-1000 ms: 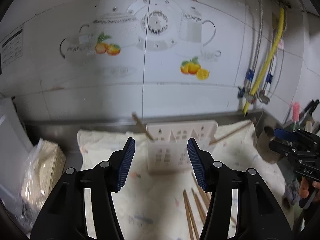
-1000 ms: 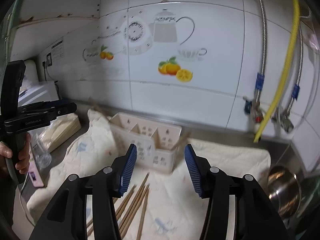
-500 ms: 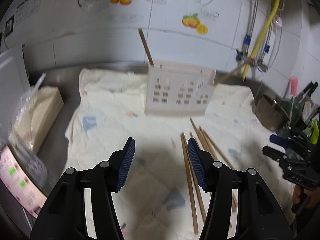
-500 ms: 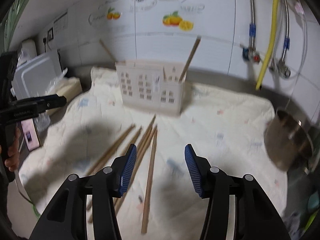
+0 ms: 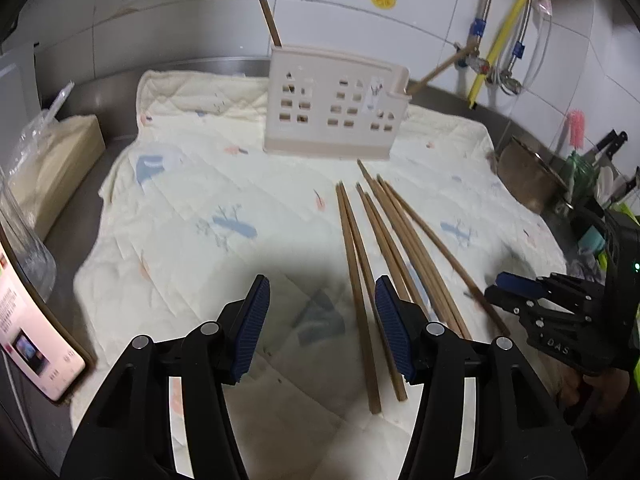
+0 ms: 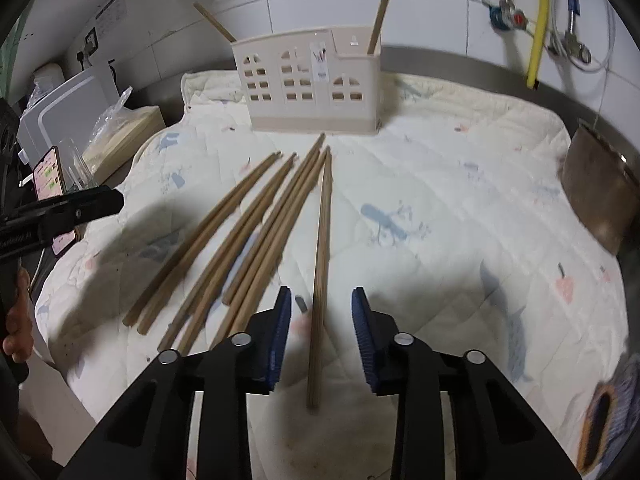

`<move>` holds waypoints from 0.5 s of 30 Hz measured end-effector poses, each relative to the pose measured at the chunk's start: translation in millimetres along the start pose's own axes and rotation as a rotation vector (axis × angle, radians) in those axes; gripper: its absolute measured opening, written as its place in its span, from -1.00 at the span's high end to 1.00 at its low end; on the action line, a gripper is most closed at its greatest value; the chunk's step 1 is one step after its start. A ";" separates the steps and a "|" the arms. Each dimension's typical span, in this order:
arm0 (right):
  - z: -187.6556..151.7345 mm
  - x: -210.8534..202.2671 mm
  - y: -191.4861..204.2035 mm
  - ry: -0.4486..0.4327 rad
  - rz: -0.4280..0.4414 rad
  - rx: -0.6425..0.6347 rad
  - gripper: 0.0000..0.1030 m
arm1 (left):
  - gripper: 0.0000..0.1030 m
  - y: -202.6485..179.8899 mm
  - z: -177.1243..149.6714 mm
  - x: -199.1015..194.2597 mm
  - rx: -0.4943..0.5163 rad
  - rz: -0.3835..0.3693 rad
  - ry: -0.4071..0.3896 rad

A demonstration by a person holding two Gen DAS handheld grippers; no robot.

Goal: Organize utensils
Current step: 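Close the left gripper on a chopstick while the right gripper grasps another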

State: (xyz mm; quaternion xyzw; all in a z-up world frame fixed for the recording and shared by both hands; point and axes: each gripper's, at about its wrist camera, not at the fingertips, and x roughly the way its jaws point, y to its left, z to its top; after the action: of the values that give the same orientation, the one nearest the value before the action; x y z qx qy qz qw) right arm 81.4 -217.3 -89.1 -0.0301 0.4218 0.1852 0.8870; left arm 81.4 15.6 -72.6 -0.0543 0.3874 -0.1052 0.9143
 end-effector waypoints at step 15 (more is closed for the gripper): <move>-8.8 9.6 -0.6 0.036 0.010 0.017 0.74 | 0.42 -13.4 -30.2 21.3 0.014 -0.053 0.096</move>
State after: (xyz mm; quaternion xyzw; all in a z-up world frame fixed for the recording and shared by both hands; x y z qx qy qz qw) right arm 80.6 -216.8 -102.1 -0.0237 0.4394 0.1855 0.8786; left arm 72.1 -3.0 -106.0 -0.0530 0.4286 -0.1345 0.8919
